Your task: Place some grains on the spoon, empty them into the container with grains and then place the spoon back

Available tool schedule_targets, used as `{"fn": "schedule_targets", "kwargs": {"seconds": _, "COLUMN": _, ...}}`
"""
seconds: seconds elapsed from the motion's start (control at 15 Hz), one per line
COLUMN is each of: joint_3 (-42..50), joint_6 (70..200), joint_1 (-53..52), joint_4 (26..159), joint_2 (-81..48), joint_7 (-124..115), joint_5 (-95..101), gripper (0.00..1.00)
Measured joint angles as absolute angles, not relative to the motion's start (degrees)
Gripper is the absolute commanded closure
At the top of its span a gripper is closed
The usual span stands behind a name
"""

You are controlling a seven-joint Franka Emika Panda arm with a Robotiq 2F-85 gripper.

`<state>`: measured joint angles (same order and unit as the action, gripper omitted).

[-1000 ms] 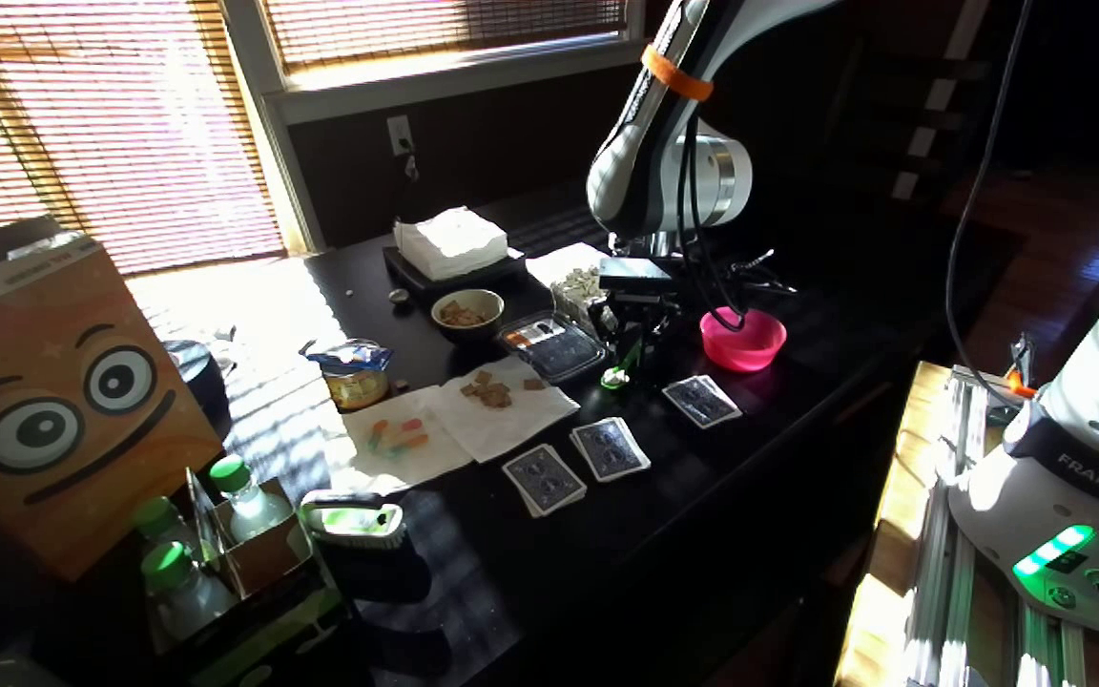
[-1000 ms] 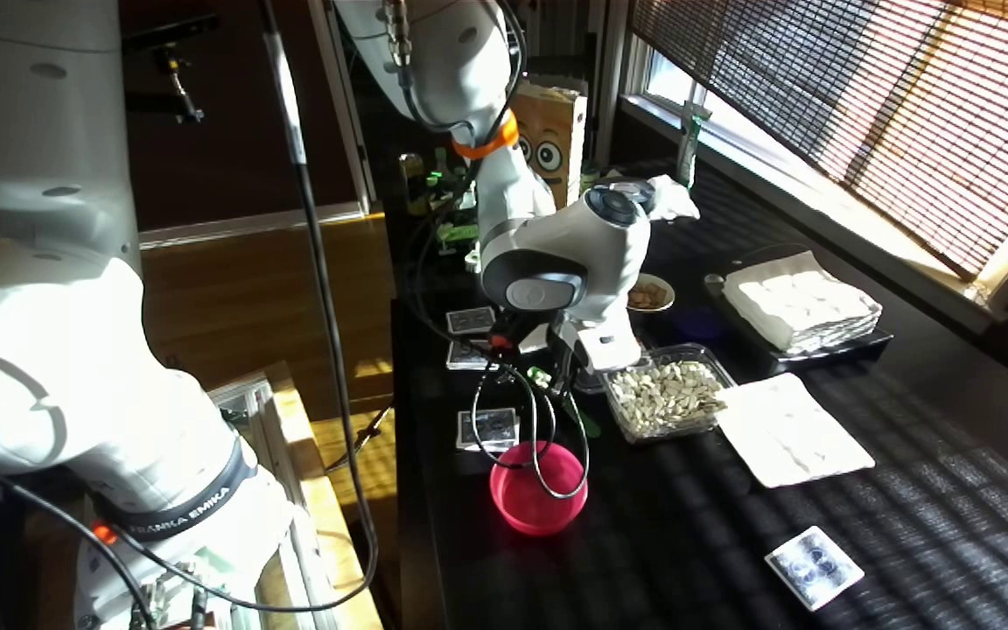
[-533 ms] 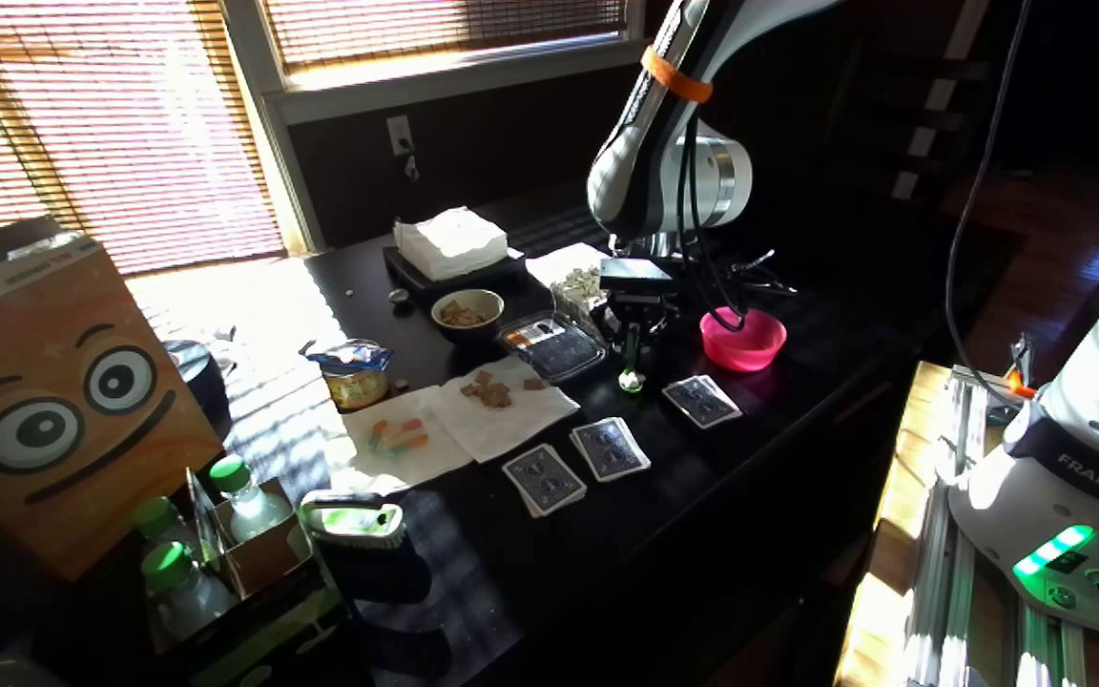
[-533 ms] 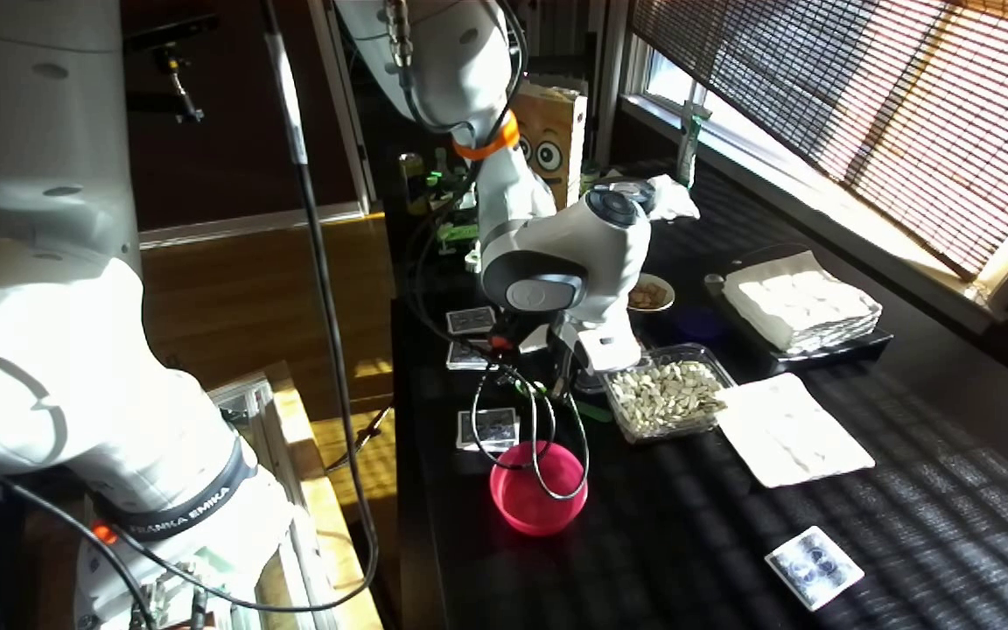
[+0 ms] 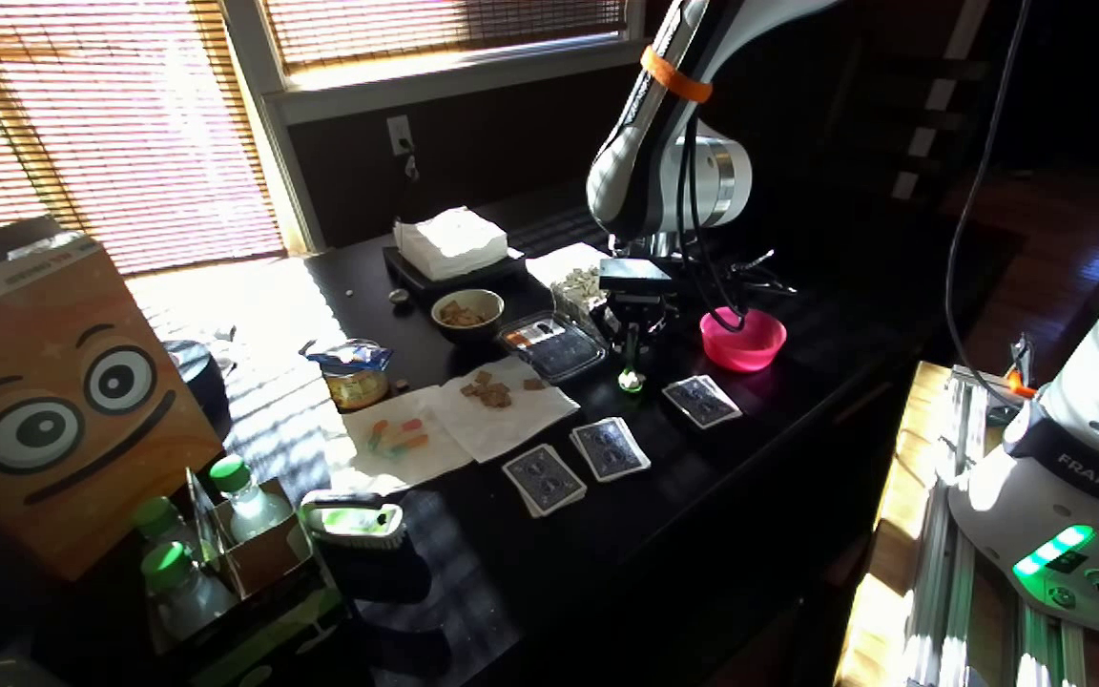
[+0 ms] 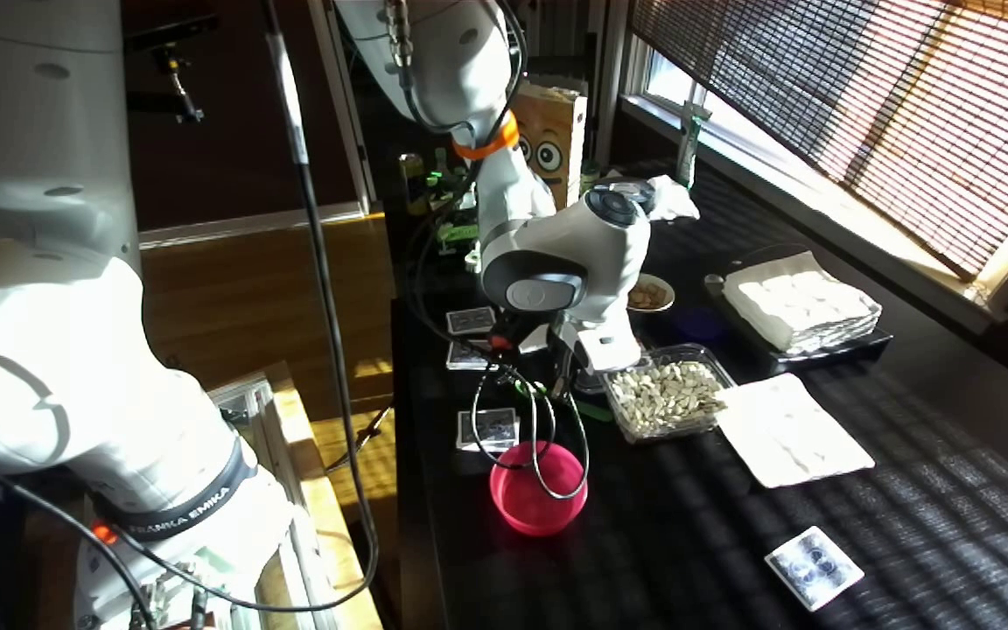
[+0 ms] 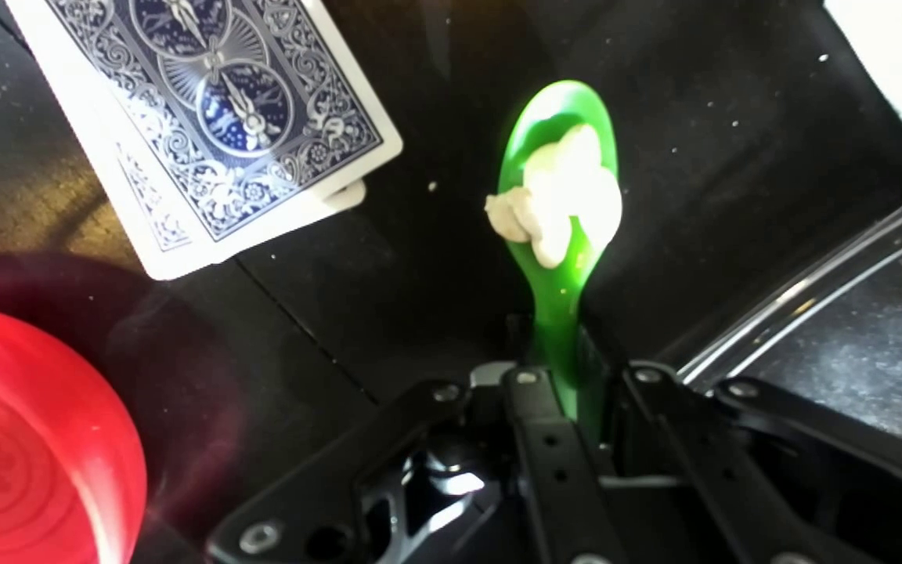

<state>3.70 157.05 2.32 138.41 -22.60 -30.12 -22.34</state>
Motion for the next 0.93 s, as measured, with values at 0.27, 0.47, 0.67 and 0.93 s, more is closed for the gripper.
{"fn": "schedule_targets", "kwargs": {"seconds": 0.27, "joint_3": 3.7, "joint_6": 157.0, "joint_1": 2.4, "joint_4": 138.4, "joint_2": -22.3, "joint_7": -30.0, "joint_5": -22.4, "gripper": 0.96}}
{"fn": "schedule_targets", "kwargs": {"seconds": 0.47, "joint_3": 3.7, "joint_6": 157.0, "joint_1": 2.8, "joint_4": 138.5, "joint_2": -21.4, "joint_7": -30.0, "joint_5": -22.4, "gripper": 0.96}}
{"fn": "schedule_targets", "kwargs": {"seconds": 0.67, "joint_3": 3.7, "joint_6": 155.9, "joint_1": 2.9, "joint_4": 138.7, "joint_2": -19.9, "joint_7": -30.0, "joint_5": -22.4, "gripper": 0.96}}
{"fn": "schedule_targets", "kwargs": {"seconds": 0.93, "joint_3": 3.7, "joint_6": 150.0, "joint_1": 2.9, "joint_4": 138.8, "joint_2": -17.2, "joint_7": -30.1, "joint_5": -22.4, "gripper": 0.96}}
